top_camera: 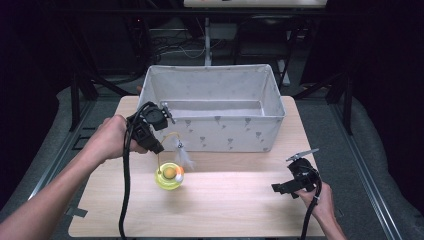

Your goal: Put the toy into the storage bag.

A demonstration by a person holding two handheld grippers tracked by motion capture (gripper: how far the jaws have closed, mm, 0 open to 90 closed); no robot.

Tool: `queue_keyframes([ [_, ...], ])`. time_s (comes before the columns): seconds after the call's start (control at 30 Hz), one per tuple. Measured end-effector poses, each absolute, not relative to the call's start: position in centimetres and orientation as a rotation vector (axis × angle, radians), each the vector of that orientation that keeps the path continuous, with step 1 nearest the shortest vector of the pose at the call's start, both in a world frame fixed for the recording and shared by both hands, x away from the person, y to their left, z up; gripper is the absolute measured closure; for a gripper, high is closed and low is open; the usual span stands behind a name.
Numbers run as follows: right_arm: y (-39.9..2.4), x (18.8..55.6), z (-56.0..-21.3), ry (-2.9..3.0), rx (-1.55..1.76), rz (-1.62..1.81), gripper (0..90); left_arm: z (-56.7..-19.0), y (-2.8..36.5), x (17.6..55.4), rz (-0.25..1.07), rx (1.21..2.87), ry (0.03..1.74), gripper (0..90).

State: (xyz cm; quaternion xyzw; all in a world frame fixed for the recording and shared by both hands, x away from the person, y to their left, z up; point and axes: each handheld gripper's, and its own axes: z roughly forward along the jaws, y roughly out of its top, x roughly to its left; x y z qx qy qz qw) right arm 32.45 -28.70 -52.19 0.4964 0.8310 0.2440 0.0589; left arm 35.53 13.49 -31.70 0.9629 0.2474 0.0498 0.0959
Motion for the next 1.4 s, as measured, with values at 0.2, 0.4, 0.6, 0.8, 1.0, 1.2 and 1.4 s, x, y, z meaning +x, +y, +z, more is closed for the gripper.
queue_keyframes([
  [0.2,-28.7,32.5,-52.3,2.518,1.502,0.744,0.3,-30.3,13.7,35.7,0.172,2.840,0.738,88.0],
  [0.4,-28.7,32.5,-52.3,2.528,1.496,0.739,0.3,-29.0,13.8,35.7,0.202,2.840,0.735,88.0],
  [0.6,-28.7,32.5,-52.3,2.528,1.497,0.738,0.3,-27.9,14.0,35.9,0.222,2.845,0.735,88.0],
  [0.8,-28.7,32.5,-52.4,2.538,1.493,0.730,0.3,-26.9,14.2,36.1,0.234,2.843,0.747,88.0],
  [1.0,-28.7,32.5,-52.4,2.539,1.491,0.730,0.3,-25.8,14.2,36.3,0.263,2.838,0.747,88.0],
  [1.2,-28.7,32.5,-52.4,2.539,1.490,0.731,0.3,-24.5,14.4,36.6,0.280,2.829,0.756,88.0],
  [1.4,-28.7,32.5,-52.4,2.539,1.488,0.727,0.3,-23.3,14.4,36.9,0.300,2.829,0.768,88.0],
])
